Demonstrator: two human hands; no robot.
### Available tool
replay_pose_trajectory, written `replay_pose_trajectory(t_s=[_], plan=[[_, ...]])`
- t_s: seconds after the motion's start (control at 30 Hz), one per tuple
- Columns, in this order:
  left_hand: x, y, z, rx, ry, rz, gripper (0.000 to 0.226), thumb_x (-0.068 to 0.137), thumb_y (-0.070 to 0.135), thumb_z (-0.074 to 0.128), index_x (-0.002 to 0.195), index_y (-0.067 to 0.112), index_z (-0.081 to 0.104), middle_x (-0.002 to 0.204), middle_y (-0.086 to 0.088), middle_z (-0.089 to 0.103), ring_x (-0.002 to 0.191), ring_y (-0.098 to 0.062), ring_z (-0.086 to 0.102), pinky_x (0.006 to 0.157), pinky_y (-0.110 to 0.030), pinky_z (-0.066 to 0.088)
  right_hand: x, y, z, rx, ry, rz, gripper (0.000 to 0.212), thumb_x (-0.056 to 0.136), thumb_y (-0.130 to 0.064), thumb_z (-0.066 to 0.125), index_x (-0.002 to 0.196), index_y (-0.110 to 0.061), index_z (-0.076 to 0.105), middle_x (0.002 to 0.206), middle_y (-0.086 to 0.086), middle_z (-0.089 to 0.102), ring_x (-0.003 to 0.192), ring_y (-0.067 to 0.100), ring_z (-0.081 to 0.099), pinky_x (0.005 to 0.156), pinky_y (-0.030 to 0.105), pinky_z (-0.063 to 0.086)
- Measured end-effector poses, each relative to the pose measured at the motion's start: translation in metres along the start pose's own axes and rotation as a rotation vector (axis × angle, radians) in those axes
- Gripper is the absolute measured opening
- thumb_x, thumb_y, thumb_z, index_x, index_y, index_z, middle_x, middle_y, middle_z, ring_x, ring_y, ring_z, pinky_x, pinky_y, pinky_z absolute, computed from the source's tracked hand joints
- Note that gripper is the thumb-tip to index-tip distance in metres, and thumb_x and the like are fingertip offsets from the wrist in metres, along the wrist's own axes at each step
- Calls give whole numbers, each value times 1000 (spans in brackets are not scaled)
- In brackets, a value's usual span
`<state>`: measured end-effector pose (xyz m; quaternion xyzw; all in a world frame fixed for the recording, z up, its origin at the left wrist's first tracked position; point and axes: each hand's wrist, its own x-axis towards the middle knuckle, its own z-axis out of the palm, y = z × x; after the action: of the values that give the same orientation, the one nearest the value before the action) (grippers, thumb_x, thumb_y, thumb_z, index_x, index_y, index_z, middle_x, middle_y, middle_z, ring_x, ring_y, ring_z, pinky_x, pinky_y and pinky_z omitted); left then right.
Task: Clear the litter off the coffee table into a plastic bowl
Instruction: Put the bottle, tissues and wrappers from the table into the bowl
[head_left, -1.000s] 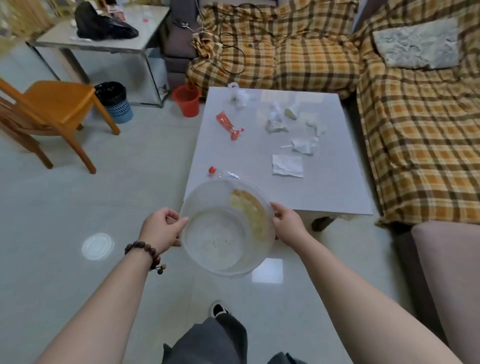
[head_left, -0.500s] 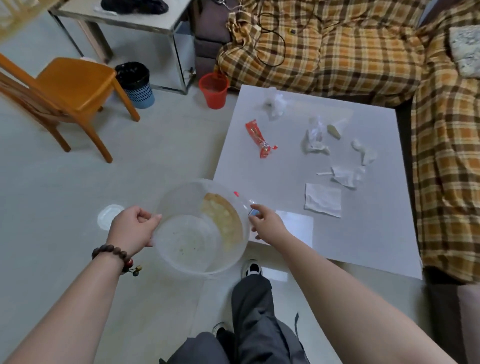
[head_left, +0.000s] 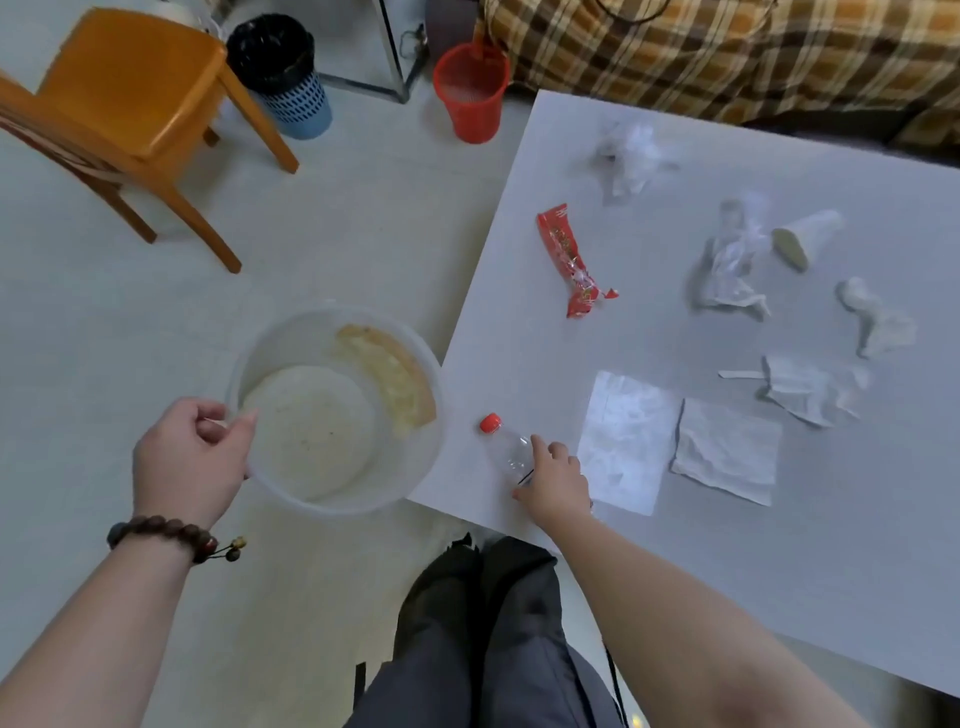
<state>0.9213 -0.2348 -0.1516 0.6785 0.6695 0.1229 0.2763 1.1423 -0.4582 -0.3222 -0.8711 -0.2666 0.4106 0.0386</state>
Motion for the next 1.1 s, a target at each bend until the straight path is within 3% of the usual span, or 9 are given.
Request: replay_pose_trajectory(t_s=[0.13, 0.27, 0.4, 0.47, 0.57, 0.7, 0.9, 1.1], plan=[[15, 9, 10, 31, -11, 28, 18, 87, 28, 66, 94, 13, 57, 69, -3, 60, 63, -25, 67, 74, -45, 56, 10, 1, 1, 11, -3, 15, 64, 84, -21, 54, 142, -23, 27, 131, 9, 46, 115, 32, 45, 86, 41, 49], [24, 23, 19, 87, -61, 65, 22, 87, 27, 66, 95, 8, 59, 76, -9, 65, 72, -34, 67, 73, -38, 50, 3, -10, -29, 339, 124, 13, 71, 80, -22, 60, 143, -25, 27, 128, 6, 44, 114, 31, 44, 81, 51, 55], [22, 45, 27, 105, -112, 105, 25, 86, 27, 65, 98, 5, 60, 75, -9, 65, 77, -30, 63, 71, -34, 44, -15, -37, -82, 637, 393, -125, 78, 76, -28, 70, 142, -31, 29, 124, -3, 47, 113, 17, 48, 86, 30, 45], [19, 57, 30, 104, -129, 130, 25, 85, 26, 65, 98, 5, 61, 72, -4, 60, 78, -28, 58, 70, -31, 39, -26, -54, -106, 579, 408, -242, 79, 75, -32, 71, 142, -32, 30, 124, -4, 49, 112, 15, 47, 88, 29, 43], [13, 77, 35, 89, -173, 172, 27, 86, 29, 64, 100, 6, 60, 83, -8, 65, 83, -29, 60, 71, -30, 40, -38, -80, -129, 282, 244, -385, 81, 76, -36, 69, 145, -32, 27, 130, 0, 49, 115, 22, 47, 88, 36, 49], [5, 98, 34, 47, -205, 246, 30, 85, 32, 66, 101, 7, 60, 85, -6, 63, 83, -26, 58, 71, -30, 42, -41, -111, -142, -59, 121, -431, 75, 79, -35, 67, 145, -24, 31, 130, 6, 52, 118, 32, 47, 91, 38, 47], [-2, 113, 28, -15, -281, 335, 28, 85, 38, 68, 91, 15, 53, 74, 2, 56, 76, -23, 59, 66, -30, 42, -42, -129, -149, -132, 156, -428, 70, 79, -38, 69, 140, -23, 37, 124, 8, 56, 115, 31, 51, 91, 40, 45], [2, 125, 31, -49, -350, 341, 28, 83, 35, 70, 92, 13, 56, 78, -3, 60, 76, -29, 65, 69, -39, 54, -45, -121, -163, -102, 208, -422, 83, 75, -41, 74, 144, -26, 30, 146, 2, 42, 130, 30, 39, 104, 45, 40]])
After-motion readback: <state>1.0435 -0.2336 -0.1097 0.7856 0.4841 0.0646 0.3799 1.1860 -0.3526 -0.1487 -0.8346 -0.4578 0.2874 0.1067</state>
